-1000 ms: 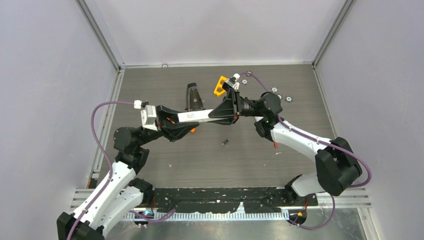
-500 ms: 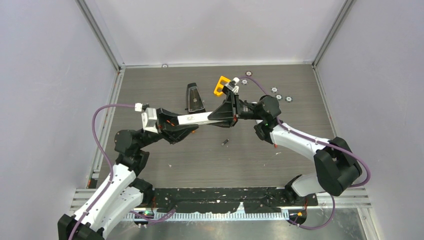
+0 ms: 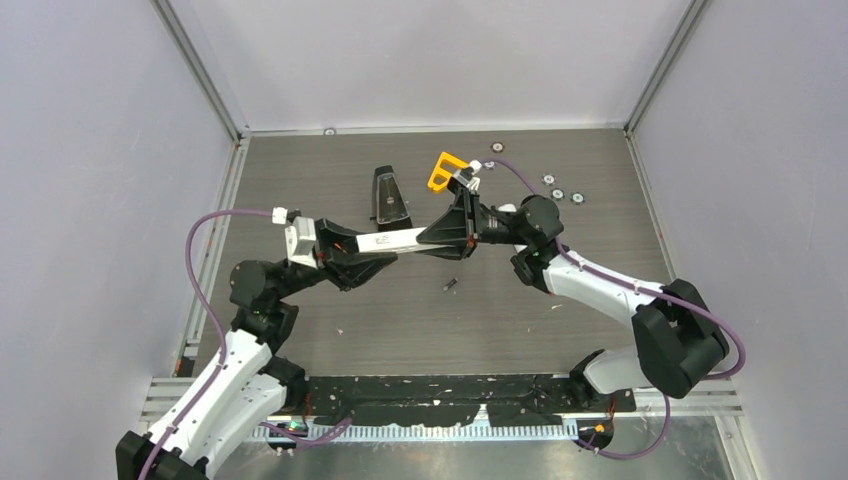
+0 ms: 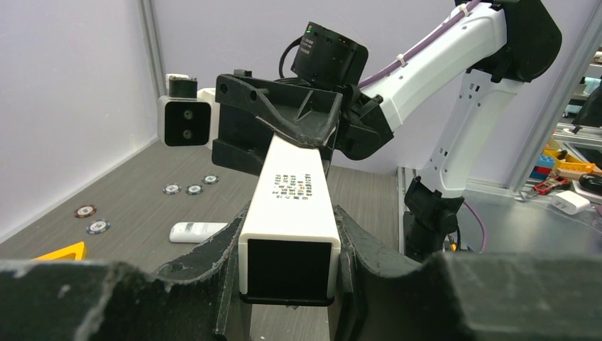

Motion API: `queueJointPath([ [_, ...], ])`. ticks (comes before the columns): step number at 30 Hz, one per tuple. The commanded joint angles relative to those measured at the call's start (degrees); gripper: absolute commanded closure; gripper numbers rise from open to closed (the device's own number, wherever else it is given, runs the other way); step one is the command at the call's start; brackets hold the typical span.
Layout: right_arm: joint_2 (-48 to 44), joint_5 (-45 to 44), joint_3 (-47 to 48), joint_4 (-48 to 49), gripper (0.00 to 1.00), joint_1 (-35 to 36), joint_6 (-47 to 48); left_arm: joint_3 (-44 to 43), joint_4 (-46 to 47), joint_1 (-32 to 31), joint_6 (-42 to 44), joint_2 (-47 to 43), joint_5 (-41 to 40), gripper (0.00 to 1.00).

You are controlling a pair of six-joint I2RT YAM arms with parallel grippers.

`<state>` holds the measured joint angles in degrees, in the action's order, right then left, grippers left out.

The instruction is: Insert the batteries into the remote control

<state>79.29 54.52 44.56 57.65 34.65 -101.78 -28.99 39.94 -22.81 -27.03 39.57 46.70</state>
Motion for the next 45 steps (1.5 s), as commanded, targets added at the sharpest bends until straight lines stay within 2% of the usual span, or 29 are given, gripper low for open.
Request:
queueJointPath([
  [1,-2.3,-1.3,-1.2,0.2,0.74,-4.8,3.2,-1.6,9.1,2.2,-0.7,-3.8,-3.1,1.00],
  [13,-2.1,-1.0,-2.7,1.4,0.58,-6.2,3.8,-1.6,10.9,2.9,-2.1,-3.8,-3.5,1.00],
  [26,-1.7,0.4,-0.2,1.3,0.52,-6.4,5.3,-2.3,9.5,3.0,-1.8,-1.5,0.4,1.00],
  [30,-3.1,1.6,2.2,-7.2,0.51,-6.5,11.8,-2.6,5.8,3.0,0.8,-1.5,0.8,1.00],
  [37,-6.7,-0.1,12.9,-48.9,0.52,-6.7,42.2,-3.2,-0.9,3.1,5.7,-1.8,1.1,1.00],
  [39,-6.8,-1.1,14.5,-53.6,0.53,-6.9,45.8,-3.2,-1.5,3.2,6.3,-1.7,1.1,1.00],
  [45,-7.2,-1.4,13.8,-54.4,0.64,-7.7,46.6,-3.7,-1.8,3.8,6.6,-1.2,1.4,1.00],
])
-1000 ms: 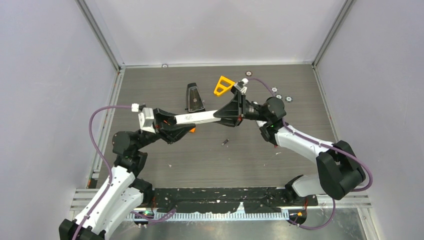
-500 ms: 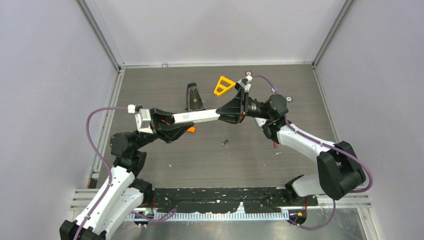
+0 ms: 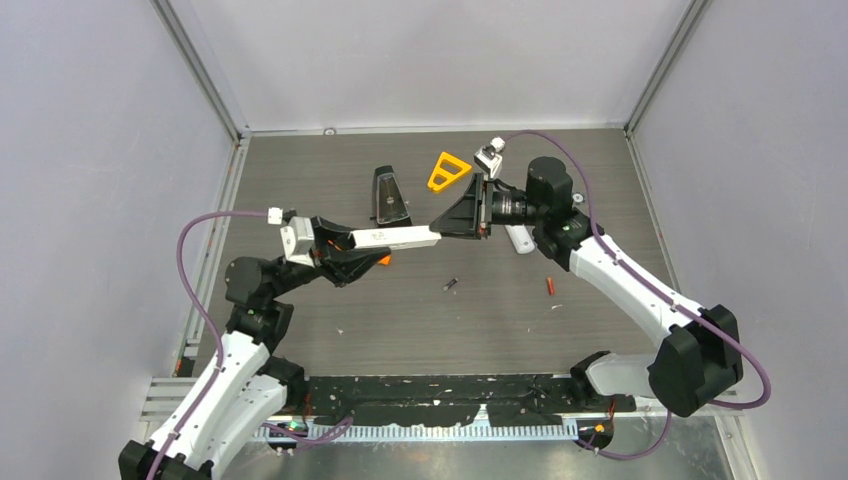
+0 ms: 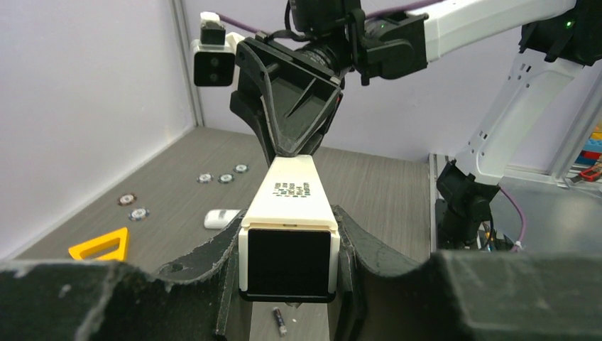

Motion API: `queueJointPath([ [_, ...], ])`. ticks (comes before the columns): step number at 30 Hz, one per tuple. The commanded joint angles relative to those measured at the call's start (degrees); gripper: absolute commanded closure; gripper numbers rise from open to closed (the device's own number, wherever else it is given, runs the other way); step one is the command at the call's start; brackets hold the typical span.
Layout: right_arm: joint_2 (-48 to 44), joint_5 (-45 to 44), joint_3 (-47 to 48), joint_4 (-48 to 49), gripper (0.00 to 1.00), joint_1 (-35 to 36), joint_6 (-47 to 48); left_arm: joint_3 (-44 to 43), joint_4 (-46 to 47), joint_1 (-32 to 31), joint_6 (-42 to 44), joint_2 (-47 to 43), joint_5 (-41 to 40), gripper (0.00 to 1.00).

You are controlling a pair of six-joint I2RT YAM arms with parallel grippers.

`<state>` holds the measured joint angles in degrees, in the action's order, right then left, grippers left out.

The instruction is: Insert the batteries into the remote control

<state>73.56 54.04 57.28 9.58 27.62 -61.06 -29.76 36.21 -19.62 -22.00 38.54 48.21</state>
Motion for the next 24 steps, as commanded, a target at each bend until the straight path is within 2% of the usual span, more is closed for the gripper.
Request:
queueJointPath([
  [1,-1.6,-0.9,1.1,-6.3,0.65,-0.8,6.0,-3.1,1.7,0.7,1.6,0.0,-0.1,1.00],
  [3,-1.8,-0.9,1.2,-6.2,0.65,-1.0,6.1,-3.1,1.3,0.7,2.0,0.2,0.1,1.00],
  [8,-1.9,-1.0,2.4,-6.0,0.46,-1.2,6.0,-3.5,-0.1,0.8,3.0,0.7,0.6,1.00],
  [10,-1.9,-1.0,2.4,-5.3,0.42,-1.3,5.6,-3.5,-0.7,0.9,3.5,0.9,0.8,1.00],
  [16,-1.5,0.2,2.3,-2.7,0.40,-1.3,3.8,-3.7,-1.2,0.9,4.1,1.8,1.2,1.00],
  [18,-1.3,0.7,2.4,-2.5,0.42,-1.2,3.4,-3.8,-1.2,0.9,4.1,2.2,1.4,1.00],
  [20,-0.7,1.4,2.6,-2.3,0.49,-1.1,2.9,-3.9,-1.3,0.9,4.2,2.5,1.5,1.00],
  [24,-0.1,2.2,2.9,-2.2,0.67,-1.1,2.3,-3.8,-1.4,0.9,4.6,3.1,1.2,1.00],
])
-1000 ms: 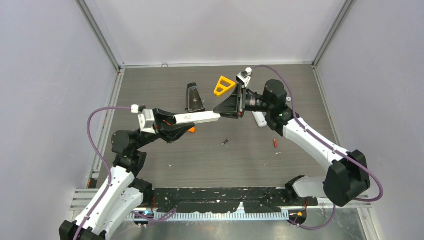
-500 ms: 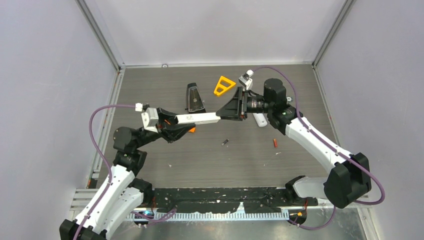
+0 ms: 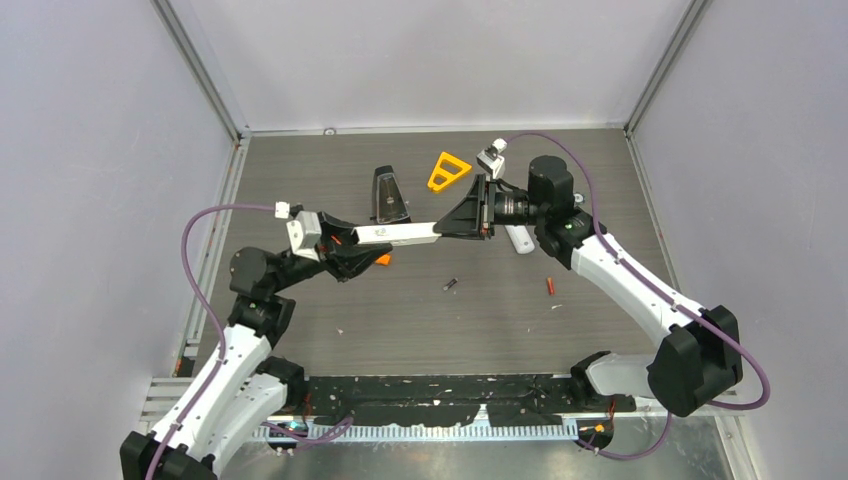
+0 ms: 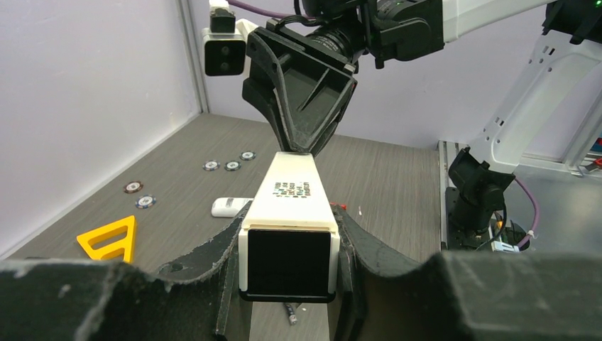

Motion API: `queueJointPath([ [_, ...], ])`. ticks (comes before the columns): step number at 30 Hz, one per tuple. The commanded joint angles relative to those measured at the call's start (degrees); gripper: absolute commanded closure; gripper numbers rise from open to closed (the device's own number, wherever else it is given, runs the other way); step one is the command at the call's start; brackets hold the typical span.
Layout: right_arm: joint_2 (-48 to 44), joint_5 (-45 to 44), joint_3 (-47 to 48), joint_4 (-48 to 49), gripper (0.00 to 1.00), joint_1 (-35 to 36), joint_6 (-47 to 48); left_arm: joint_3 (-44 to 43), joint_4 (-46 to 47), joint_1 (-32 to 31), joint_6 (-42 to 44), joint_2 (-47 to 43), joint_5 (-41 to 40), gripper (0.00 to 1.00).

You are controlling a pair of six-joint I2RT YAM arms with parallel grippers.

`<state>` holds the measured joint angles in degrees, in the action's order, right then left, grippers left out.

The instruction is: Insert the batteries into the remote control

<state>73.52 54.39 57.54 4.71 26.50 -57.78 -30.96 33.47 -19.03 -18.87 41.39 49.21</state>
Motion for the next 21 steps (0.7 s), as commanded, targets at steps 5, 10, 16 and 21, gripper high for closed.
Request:
queueJointPath([
  [5,0.1,2.0,3.2,2.5,0.78,0.0,-1.7,-2.8,1.0,0.3,1.7,0.7,0.1,1.00],
  [10,0.2,1.6,3.8,2.4,0.92,0.0,-2.5,-2.7,-1.3,0.3,3.4,0.6,-0.2,1.00],
  [16,0.3,1.0,4.9,0.8,0.95,-0.2,-1.7,-3.4,-8.8,0.3,9.3,0.4,-0.2,1.00],
  [21,-0.4,-0.9,5.0,3.2,0.95,-0.3,-2.0,-3.4,-12.7,0.3,12.2,0.4,-0.8,1.00],
])
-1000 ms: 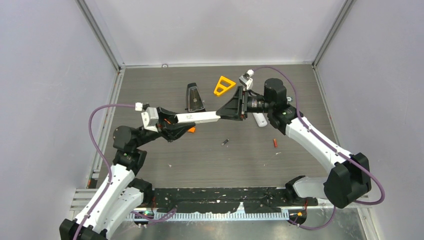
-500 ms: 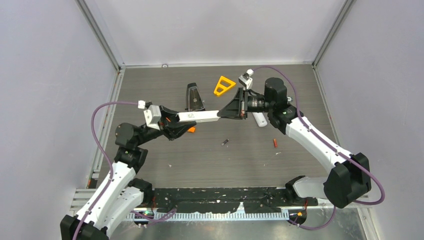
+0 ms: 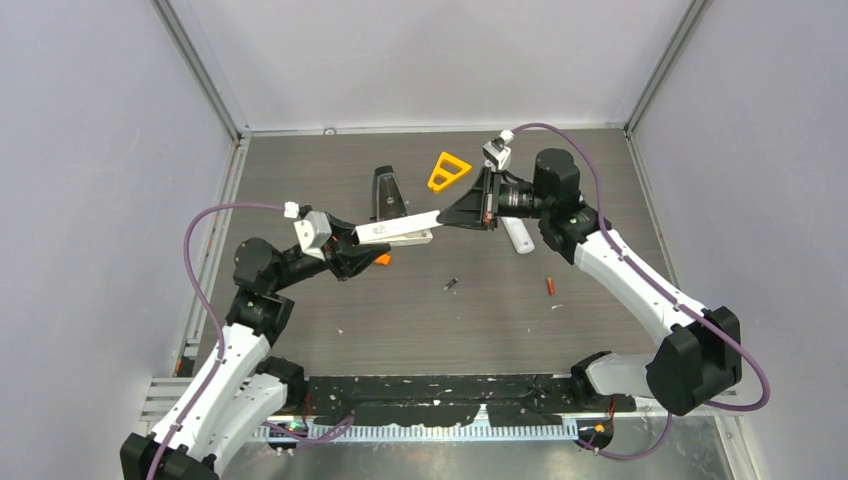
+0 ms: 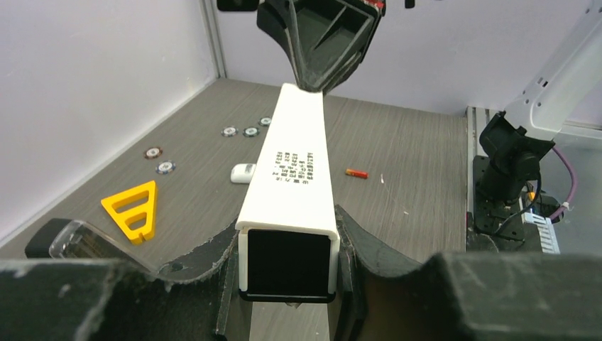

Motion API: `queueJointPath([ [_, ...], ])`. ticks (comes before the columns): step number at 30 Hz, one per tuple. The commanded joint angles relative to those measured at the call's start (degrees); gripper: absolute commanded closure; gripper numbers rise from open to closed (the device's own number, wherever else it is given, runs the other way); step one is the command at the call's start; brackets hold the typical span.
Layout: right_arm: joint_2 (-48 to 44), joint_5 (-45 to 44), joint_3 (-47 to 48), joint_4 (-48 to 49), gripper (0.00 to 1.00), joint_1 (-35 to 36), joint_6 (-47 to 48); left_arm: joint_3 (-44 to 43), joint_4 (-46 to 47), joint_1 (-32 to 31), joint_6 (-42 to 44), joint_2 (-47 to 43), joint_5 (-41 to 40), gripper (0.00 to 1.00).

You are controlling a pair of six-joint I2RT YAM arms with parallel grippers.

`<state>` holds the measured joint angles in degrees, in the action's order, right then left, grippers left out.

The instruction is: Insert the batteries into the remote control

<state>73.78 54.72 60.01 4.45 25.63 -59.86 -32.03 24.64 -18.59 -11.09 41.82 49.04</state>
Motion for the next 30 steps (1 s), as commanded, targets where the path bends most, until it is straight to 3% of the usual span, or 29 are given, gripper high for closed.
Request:
queueJointPath([
  [1,-1.0,-1.6,2.4,4.6,0.95,0.4,-0.4,-2.3,-4.5,-0.1,4.7,-0.1,-0.9,1.00],
  [8,-2.7,-6.2,2.1,16.7,0.95,-0.4,-8.9,0.3,-5.2,-0.2,4.3,-1.0,-2.0,1.00],
  [17,-5.3,-11.5,0.9,17.4,0.95,-2.4,-9.3,3.0,-6.8,-0.1,4.3,-4.0,-2.7,1.00],
  [23,-7.5,-19.3,1.5,-7.5,0.95,-3.0,7.7,1.6,-10.4,-0.1,5.5,-5.8,-2.2,1.00],
  [30,-7.3,-29.4,0.3,-18.8,0.95,-3.3,16.9,-1.0,-12.1,-0.1,5.3,-6.4,-0.7,1.00],
])
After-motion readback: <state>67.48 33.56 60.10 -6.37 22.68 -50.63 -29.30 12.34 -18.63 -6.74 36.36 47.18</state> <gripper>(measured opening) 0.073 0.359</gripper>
